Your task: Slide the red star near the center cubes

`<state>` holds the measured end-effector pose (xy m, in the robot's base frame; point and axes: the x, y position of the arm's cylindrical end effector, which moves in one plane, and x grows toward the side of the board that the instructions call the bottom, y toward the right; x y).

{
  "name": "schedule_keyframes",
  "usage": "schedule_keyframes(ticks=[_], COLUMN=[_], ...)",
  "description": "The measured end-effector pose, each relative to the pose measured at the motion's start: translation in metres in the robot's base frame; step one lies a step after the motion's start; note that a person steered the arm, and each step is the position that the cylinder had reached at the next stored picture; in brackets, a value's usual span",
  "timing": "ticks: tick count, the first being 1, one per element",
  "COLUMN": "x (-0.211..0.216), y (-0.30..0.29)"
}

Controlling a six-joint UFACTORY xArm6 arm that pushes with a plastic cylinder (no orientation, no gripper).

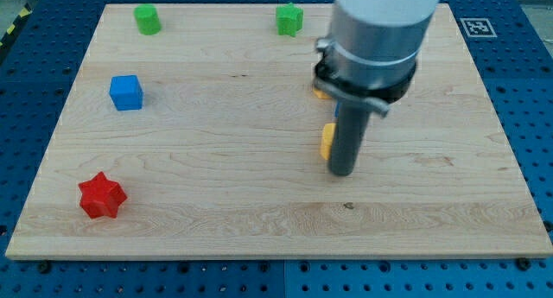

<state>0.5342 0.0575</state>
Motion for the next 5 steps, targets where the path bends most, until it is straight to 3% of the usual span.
schedule_keyframes(ticks=[2,4,5], x=[0.067,0.072,0.072], y=[-0.174,-0.305,-0.336])
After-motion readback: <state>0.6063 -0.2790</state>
